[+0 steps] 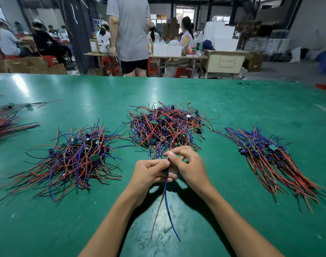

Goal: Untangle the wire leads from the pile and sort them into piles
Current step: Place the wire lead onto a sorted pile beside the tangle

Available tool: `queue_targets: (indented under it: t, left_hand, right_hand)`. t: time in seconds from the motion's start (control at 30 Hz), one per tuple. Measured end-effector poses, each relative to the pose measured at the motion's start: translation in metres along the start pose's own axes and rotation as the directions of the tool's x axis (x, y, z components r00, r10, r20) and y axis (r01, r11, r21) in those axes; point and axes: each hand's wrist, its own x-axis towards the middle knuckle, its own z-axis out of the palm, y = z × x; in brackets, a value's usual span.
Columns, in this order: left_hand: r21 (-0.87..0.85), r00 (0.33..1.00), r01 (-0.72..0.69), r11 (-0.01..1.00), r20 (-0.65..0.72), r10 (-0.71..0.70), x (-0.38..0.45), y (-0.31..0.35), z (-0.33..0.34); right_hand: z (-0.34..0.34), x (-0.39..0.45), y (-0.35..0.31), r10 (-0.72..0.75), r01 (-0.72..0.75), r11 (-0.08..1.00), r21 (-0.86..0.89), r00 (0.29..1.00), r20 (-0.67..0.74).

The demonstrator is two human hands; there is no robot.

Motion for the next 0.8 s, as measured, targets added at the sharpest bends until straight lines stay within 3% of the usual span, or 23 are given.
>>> queue_targets:
  t: [0.07, 0.23, 0.4, 0.57, 0.8]
  left_hand:
    - [0.016, 0.999, -0.008, 1.000, -0.037, 0.008, 0.000, 0.000, 0.002]
    - [0.051, 0.995, -0.024, 0.998, -0.092, 0.029, 0.000, -0.002, 0.005]
    - [0.103, 0.997, -0.003, 0.995, -0.074, 0.011, 0.001, 0.000, 0.006]
    - [0.143, 1.000, 0.023, 0.989, 0.018, -0.026, -0.003, 0.002, 0.007]
    - [0.219, 0.993, 0.043, 0.975, 0.097, -0.065, -0.007, 0.004, 0.008]
  right_hand:
    - [0.004, -0.004, -0.001, -0.015, 0.014, 1.000, 0.016, 0.997, 0.070]
    - [0.016, -0.005, 0.000, 0.124, -0.157, 0.967, 0.201, 0.978, 0.168]
    - [0.024, -0.007, 0.002, 0.178, -0.183, 0.942, 0.282, 0.983, 0.043]
    - [0.015, 0.007, 0.005, 0.186, -0.177, 0.982, 0.073, 0.972, -0.147]
    - [0.007, 0.016, 0.007, 0.256, -0.228, 0.966, 0.123, 0.916, -0.309]
